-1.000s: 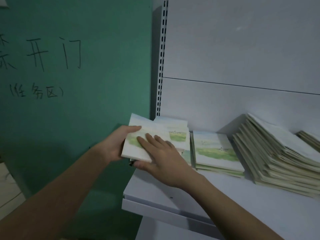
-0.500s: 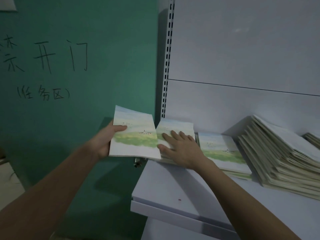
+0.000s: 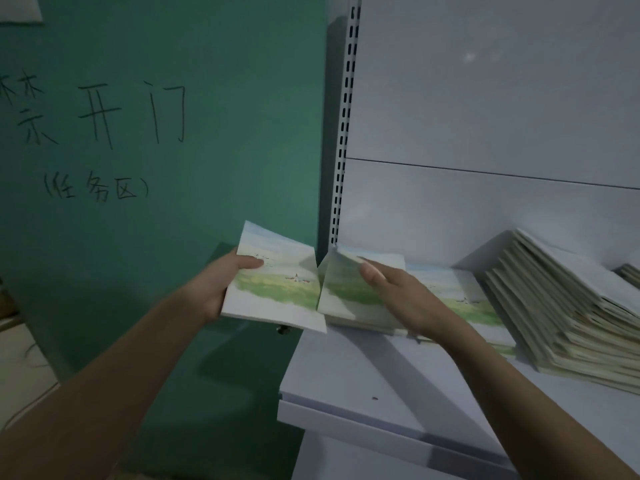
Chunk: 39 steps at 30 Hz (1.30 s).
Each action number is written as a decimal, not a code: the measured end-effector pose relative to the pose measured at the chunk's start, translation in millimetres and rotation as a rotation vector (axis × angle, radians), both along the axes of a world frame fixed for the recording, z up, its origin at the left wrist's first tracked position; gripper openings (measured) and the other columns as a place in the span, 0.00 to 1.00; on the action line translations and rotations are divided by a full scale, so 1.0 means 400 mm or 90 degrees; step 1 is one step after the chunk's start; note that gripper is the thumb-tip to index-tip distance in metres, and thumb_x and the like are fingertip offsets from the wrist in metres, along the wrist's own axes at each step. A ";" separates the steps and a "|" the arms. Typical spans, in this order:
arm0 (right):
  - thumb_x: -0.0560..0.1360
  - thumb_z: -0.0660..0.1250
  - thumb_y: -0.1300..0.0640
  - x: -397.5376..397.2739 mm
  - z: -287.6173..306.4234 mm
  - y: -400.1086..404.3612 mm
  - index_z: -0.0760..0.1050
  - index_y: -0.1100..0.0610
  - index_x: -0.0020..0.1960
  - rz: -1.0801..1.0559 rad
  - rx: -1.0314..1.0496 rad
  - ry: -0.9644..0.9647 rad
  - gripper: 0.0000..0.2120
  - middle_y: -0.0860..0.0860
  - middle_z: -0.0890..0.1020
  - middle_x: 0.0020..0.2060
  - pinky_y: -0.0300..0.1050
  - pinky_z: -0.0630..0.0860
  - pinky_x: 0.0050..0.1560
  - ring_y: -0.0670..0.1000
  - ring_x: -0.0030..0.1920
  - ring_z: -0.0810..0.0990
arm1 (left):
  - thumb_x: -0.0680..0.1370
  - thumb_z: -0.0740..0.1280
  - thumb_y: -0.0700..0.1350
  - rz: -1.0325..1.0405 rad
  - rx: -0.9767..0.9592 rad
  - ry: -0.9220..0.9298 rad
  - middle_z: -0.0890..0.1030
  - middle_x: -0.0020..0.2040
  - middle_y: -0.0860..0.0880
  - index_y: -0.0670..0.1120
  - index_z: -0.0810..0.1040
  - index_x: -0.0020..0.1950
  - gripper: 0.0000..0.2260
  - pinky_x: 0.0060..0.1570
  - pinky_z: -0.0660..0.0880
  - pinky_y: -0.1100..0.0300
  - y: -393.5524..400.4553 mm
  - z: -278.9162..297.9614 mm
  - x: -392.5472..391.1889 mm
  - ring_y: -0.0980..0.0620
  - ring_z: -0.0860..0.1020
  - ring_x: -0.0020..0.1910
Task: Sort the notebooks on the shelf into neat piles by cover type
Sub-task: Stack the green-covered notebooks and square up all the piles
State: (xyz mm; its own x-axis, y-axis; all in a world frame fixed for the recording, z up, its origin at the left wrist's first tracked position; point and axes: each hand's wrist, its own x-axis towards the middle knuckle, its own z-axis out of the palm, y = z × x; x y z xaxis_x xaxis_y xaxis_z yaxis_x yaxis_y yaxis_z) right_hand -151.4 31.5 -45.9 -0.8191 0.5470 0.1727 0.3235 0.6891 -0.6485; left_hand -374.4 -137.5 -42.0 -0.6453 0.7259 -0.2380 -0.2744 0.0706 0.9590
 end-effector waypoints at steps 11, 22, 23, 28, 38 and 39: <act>0.77 0.43 0.33 -0.136 -0.075 -0.214 0.49 0.44 0.78 0.154 0.363 -0.132 0.32 0.51 0.53 0.78 0.58 0.48 0.76 0.57 0.77 0.52 | 0.79 0.65 0.49 -0.065 0.001 -0.077 0.85 0.44 0.40 0.39 0.80 0.57 0.14 0.36 0.82 0.54 0.011 -0.046 0.043 0.43 0.84 0.38; 0.69 0.43 0.23 0.000 -0.074 0.003 0.46 0.43 0.79 0.060 0.277 -0.220 0.44 0.45 0.49 0.78 0.50 0.46 0.77 0.48 0.78 0.47 | 0.78 0.64 0.39 0.049 0.024 0.006 0.85 0.37 0.43 0.40 0.77 0.55 0.07 0.26 0.80 0.56 -0.049 -0.013 -0.011 0.46 0.84 0.31; 0.69 0.43 0.23 0.005 -0.089 0.006 0.47 0.44 0.79 0.056 0.313 -0.217 0.44 0.45 0.50 0.78 0.49 0.47 0.76 0.49 0.78 0.48 | 0.79 0.63 0.39 0.057 0.026 0.001 0.85 0.36 0.43 0.40 0.78 0.54 0.07 0.25 0.79 0.56 -0.059 -0.007 -0.014 0.46 0.83 0.29; 0.80 0.52 0.39 0.009 -0.074 0.006 0.57 0.44 0.77 0.002 0.204 -0.098 0.27 0.46 0.63 0.75 0.46 0.59 0.71 0.50 0.73 0.63 | 0.79 0.63 0.41 0.053 0.023 -0.026 0.85 0.37 0.42 0.39 0.78 0.55 0.09 0.25 0.79 0.56 -0.084 -0.003 -0.004 0.45 0.83 0.30; 0.77 0.49 0.34 -0.012 0.002 -0.142 0.54 0.40 0.77 0.169 0.128 -0.002 0.30 0.46 0.67 0.73 0.49 0.67 0.70 0.48 0.70 0.68 | 0.78 0.58 0.65 -0.060 0.074 -0.093 0.84 0.55 0.41 0.45 0.78 0.63 0.27 0.41 0.82 0.51 0.018 -0.027 0.115 0.44 0.84 0.49; 0.77 0.49 0.33 -0.015 -0.008 -0.155 0.48 0.41 0.78 0.187 0.208 -0.056 0.32 0.45 0.57 0.77 0.50 0.58 0.74 0.48 0.75 0.58 | 0.77 0.55 0.67 -0.089 0.094 -0.113 0.84 0.55 0.41 0.46 0.79 0.61 0.29 0.42 0.82 0.50 0.029 -0.022 0.129 0.43 0.84 0.50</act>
State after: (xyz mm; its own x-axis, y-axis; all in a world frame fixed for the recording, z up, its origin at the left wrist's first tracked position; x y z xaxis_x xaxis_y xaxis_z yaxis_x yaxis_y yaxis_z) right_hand -157.4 -30.4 -49.2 -0.9510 0.2165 0.2207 0.1269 0.9243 -0.3600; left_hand -322.8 -125.8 -50.9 -0.4946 0.8399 -0.2235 -0.4361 -0.0173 0.8997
